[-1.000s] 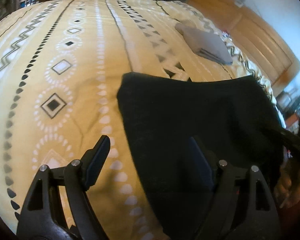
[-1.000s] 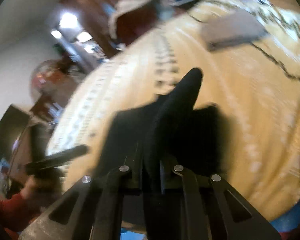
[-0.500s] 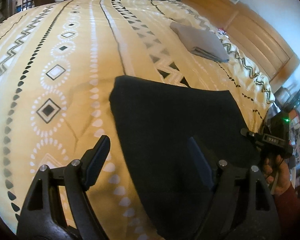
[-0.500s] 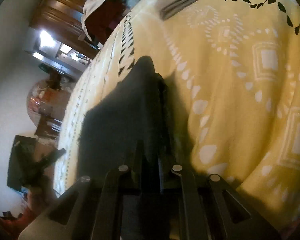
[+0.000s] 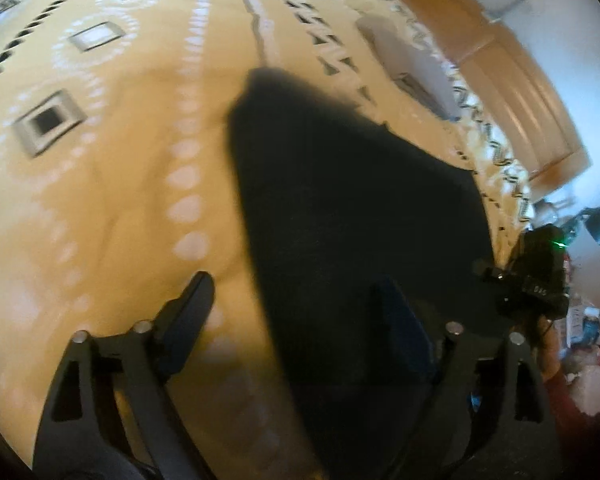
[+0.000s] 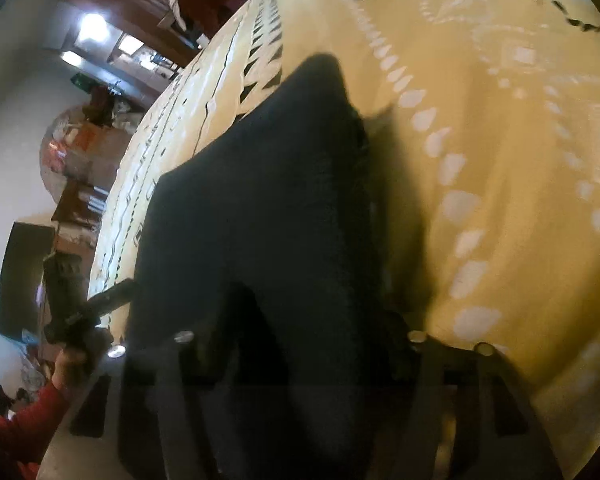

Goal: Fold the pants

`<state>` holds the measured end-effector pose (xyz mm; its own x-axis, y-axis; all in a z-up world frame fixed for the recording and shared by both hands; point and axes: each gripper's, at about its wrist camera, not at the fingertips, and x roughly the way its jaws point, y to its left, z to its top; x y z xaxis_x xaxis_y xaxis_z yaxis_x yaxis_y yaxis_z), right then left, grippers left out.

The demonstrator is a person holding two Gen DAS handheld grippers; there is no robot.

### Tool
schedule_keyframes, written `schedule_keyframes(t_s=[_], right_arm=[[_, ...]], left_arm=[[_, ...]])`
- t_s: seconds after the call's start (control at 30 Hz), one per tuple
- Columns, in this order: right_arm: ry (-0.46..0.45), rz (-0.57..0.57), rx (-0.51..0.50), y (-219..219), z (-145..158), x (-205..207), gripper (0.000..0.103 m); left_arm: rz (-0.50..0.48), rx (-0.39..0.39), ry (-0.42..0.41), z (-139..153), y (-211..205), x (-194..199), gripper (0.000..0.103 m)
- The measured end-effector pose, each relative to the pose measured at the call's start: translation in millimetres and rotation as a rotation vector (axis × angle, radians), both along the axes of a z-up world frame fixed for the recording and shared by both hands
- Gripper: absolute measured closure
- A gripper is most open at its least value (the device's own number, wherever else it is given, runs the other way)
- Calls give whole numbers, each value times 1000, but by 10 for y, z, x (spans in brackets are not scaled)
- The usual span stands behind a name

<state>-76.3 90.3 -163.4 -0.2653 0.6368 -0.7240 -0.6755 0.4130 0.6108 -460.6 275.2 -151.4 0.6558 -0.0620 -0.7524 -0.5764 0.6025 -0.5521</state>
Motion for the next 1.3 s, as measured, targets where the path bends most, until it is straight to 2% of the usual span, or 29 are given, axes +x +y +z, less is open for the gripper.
schedule_keyframes(t_s=[0.07, 0.1, 0.13, 0.17, 0.2, 0.23, 0.27, 0.3, 0.33, 0.37, 0.47, 0.57, 0.63, 0.67, 0.7, 0.73, 0.77, 0.8, 0.83, 0.87, 0.97, 1.03, 1.13, 1.23, 1.3], right_arm=[[7, 11, 7, 28, -44, 6, 34], [18, 13, 13, 34, -82, 21, 34], [20, 12, 14, 64, -96, 12, 34], [17, 7, 14, 56, -76, -8, 36], [17, -6, 12, 61, -64, -25, 40], [40, -30, 42, 16, -22, -37, 50], [85, -39, 83, -33, 9, -34, 72], [137, -50, 118, -41, 49, -46, 74], [143, -53, 138, -38, 139, -103, 74], [127, -40, 152, 11, 272, -191, 75], [131, -21, 195, 276, 509, -356, 76], [141, 44, 215, 841, 537, -572, 76], [110, 96, 191, 1197, 387, -694, 76], [97, 127, 145, 1363, 199, -724, 75], [103, 132, 88, 1486, -4, -712, 73], [115, 135, 63, 1501, -121, -678, 65], [142, 138, 53, 1511, -249, -630, 66], [176, 132, 65, 1486, -291, -585, 66], [177, 132, 60, 1468, -268, -564, 65], [153, 137, 53, 1462, -221, -574, 59], [48, 134, 38, 1370, -3, -582, 51], [-44, 85, 55, 1297, 171, -548, 51], [-247, -16, 130, 1055, 534, -511, 52], [-260, 51, 189, 1052, 590, -694, 68], [-248, 116, 154, 1108, 396, -854, 69]], left_arm=[[-7, 1, -23, -13, -21, 108, 11], [-35, 20, -35, -5, -60, 185, 14], [-88, 36, -39, 11, -119, 276, 42], [-107, 68, -18, 45, -140, 320, 56], [-103, 69, -31, 98, -126, 312, 63], [-92, 42, -72, 175, -64, 254, 72], [-90, 19, -99, 223, -16, 220, 74], [-97, -9, -134, 320, 42, 155, 75], [-107, -3, -156, 416, 79, 103, 79], [-117, 18, -181, 563, 151, 15, 88], [-91, -20, -207, 712, 497, -204, 89], [-15, 11, -181, 719, 1021, -495, 90], [36, 1, -133, 564, 1329, -686, 89], [77, 7, -73, 425, 1424, -800, 91], [96, 6, -49, 343, 1454, -879, 91], [104, -8, -36, 237, 1438, -984, 91], [105, -9, -16, 170, 1384, -1050, 87], [104, -6, -5, 122, 1318, -1112, 85], [107, -11, -6, 90, 1273, -1169, 80], [117, -26, -17, 54, 1206, -1251, 73], [153, 2, -48, 132, 1082, -1389, 66], [181, 22, -67, 238, 1075, -1460, 60], [178, 63, -101, 423, 991, -1439, 55], [138, 81, -127, 545, 870, -1275, 53], [92, 72, -156, 590, 773, -1117, 53]])
